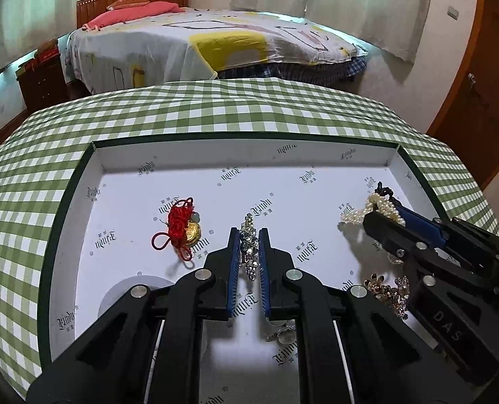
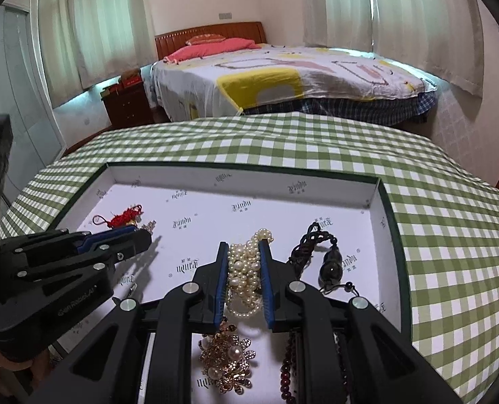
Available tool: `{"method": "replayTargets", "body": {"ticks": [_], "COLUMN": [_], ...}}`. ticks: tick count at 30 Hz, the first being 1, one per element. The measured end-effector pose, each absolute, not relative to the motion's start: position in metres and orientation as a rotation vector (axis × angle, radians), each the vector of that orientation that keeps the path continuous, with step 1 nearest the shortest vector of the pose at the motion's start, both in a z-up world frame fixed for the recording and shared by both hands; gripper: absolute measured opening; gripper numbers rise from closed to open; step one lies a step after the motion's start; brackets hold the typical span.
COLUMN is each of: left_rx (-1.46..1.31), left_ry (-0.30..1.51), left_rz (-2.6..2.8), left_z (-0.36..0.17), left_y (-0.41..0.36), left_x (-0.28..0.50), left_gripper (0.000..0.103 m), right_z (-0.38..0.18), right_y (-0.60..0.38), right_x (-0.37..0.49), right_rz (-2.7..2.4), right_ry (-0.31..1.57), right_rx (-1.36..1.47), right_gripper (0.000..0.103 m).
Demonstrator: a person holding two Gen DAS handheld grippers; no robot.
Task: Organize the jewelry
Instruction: 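Open the left tool releasing the brooch while the right tool releases the pearls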
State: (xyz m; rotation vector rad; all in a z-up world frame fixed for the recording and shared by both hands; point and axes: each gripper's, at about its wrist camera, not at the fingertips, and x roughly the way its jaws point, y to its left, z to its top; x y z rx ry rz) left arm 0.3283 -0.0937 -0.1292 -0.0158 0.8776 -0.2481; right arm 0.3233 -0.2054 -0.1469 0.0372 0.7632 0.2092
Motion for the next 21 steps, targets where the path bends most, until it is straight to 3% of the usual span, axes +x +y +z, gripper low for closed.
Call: {"method": "replayTargets", "body": {"ticks": [3,7,12,21], "left_rx": [-0.010,-0.001,-0.017,-0.038], "left_ry": [0.890,0.878,0.858,0.751], "left_rz": [-0.247,-0.244,-0.234,-0.212], "left_z": [-0.130,-0.128,-0.124,-0.098], "left_y": [-0.095,-0.096,-0.092,-0.070], "left_x": [0.329,0.329,0.326,0.289], "left_gripper": [0.012,0.028,0.042,0.050], "right_z": [-0.147,-0.147,-0.143,-0.125], "right_y": [-0.207,-0.206,-0.208,-0.208], "right_x": [0.323,0.321,0.316,0.291], "right_rz": [0.207,0.205,0.190,0.178], "right_ry": [0.768,0.765,0.747,0.696], "right_rx": [0.039,0.039,0.037,0.042], "right_gripper": [0.022,0.027,0.031,0.031]}}
